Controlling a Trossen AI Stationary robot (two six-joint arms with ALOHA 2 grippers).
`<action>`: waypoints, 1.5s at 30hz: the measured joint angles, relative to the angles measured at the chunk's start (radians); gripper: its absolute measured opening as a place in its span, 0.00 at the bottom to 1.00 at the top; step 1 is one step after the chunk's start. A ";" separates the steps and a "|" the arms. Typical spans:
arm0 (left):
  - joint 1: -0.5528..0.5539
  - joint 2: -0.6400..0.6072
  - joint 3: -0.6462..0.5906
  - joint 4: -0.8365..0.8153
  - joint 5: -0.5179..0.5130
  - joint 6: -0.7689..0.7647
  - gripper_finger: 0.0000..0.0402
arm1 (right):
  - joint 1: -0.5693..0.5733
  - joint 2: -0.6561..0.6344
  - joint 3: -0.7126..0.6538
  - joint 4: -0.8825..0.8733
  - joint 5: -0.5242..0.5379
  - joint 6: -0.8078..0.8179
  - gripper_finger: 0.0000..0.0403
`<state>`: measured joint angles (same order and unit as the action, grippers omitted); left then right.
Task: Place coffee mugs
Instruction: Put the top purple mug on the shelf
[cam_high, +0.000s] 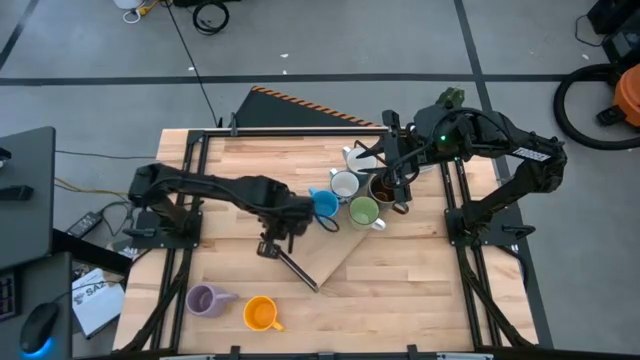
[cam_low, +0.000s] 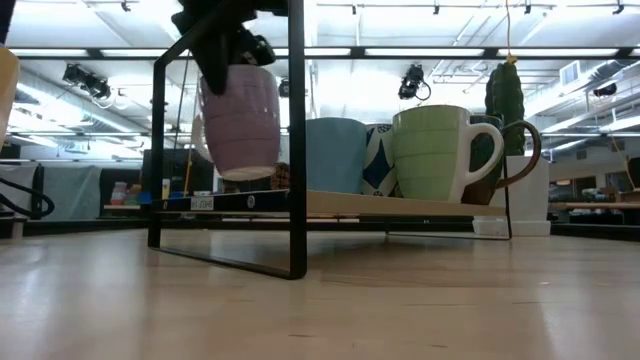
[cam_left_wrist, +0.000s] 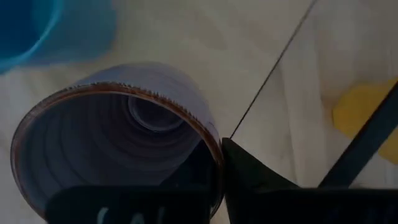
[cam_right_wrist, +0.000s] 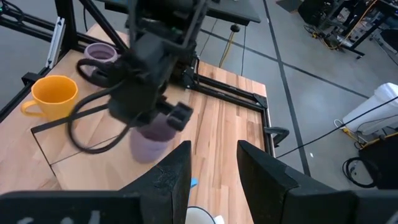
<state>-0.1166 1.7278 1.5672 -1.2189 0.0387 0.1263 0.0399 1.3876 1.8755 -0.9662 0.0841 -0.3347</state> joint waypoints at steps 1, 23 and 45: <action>-0.007 0.013 0.009 0.002 0.004 0.012 0.05 | 0.000 0.000 0.000 0.000 0.000 0.000 0.33; -0.059 0.123 0.045 0.080 -0.036 0.024 0.07 | 0.000 0.000 0.000 -0.002 -0.007 0.003 0.33; -0.067 0.125 0.044 0.082 -0.135 0.014 0.33 | 0.000 0.000 0.000 -0.003 -0.007 0.011 0.33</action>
<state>-0.1833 1.8526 1.6112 -1.1374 -0.0960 0.1404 0.0399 1.3880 1.8754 -0.9689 0.0769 -0.3242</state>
